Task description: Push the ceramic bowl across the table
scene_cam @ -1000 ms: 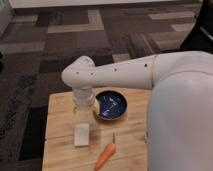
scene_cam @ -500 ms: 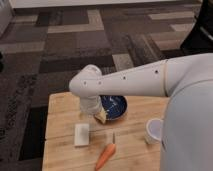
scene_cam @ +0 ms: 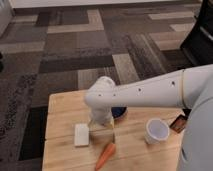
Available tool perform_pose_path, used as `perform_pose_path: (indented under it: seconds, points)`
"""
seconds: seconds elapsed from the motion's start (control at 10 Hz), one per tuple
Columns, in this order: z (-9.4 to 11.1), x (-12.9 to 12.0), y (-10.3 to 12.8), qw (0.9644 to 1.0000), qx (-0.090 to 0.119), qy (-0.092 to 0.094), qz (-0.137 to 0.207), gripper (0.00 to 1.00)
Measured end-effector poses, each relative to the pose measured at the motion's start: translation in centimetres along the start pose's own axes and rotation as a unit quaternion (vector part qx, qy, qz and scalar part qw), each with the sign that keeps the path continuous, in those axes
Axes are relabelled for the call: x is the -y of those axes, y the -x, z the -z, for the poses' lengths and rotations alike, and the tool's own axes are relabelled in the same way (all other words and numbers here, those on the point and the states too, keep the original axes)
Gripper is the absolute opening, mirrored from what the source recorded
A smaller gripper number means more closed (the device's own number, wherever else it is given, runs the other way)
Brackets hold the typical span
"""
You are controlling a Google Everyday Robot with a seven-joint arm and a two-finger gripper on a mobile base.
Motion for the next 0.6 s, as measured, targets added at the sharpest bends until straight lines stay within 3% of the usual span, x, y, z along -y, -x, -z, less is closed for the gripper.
perform_pose_path:
  seconds: [0.4, 0.6]
  points:
    - [-1.9, 2.8, 0.7, 0.9990, -0.023, 0.004, 0.039, 0.65]
    - [-1.7, 4.6, 1.9, 0.9988, -0.025, -0.008, 0.041, 0.65]
